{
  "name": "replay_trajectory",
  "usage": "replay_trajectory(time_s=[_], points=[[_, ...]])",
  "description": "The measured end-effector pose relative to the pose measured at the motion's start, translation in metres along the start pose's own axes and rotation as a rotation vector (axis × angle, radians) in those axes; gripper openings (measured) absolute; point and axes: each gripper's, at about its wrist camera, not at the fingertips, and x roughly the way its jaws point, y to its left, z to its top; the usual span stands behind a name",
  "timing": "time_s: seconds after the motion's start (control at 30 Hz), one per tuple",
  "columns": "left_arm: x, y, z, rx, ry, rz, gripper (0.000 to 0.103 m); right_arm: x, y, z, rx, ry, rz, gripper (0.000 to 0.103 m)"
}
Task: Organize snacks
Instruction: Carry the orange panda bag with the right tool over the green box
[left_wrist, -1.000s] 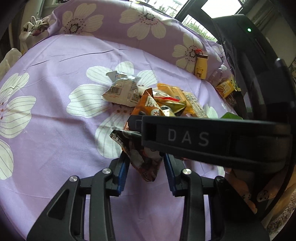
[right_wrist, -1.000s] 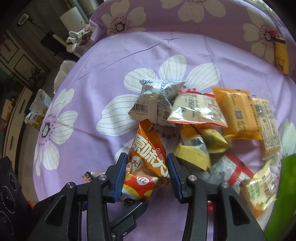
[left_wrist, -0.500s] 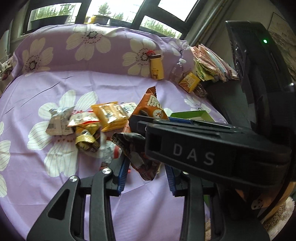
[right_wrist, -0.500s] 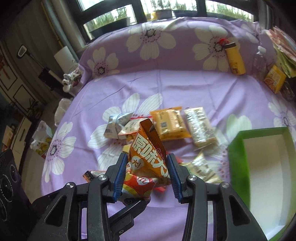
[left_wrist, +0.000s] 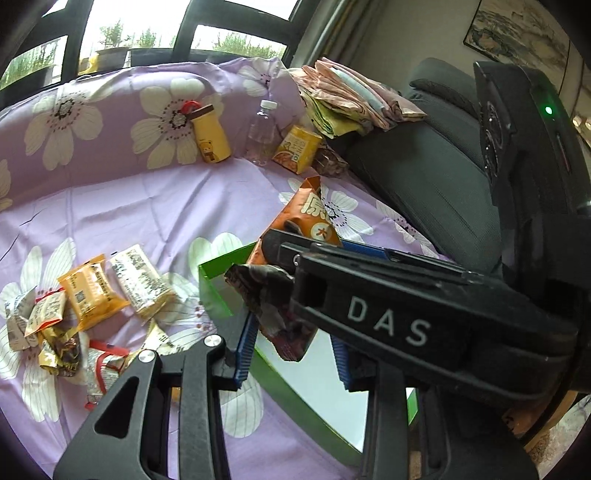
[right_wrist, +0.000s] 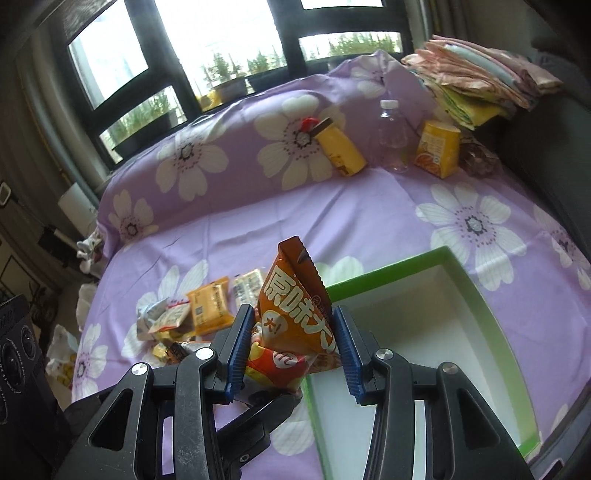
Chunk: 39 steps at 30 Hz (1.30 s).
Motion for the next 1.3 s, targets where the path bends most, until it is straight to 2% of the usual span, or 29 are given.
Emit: replay_trajectory(time_s=[0.33, 0.57, 0.9, 1.03, 1.3], points=[[0.068, -0.022, 0.009, 0.006, 0.128, -0.045, 0.036, 0.025, -0.079, 0.001, 0.183, 0.065, -0.023, 0.046], [0.097, -0.027, 0.007, -0.028, 0.191, -0.011, 0.036, 0.048, -0.111, -0.004, 0.267, 0.149, -0.010, 0.047], [0.100, -0.040, 0.006, -0.026, 0.203, 0.043, 0.036, 0.050, -0.127, -0.009, 0.302, 0.184, 0.039, 0.047], [0.097, -0.039, 0.007, -0.020, 0.203, 0.042, 0.036, 0.049, -0.126, -0.010, 0.308, 0.182, 0.059, 0.047], [0.112, -0.029, 0.002, -0.067, 0.250, 0.032, 0.036, 0.061, -0.127, -0.015, 0.335, 0.225, 0.030, 0.047]])
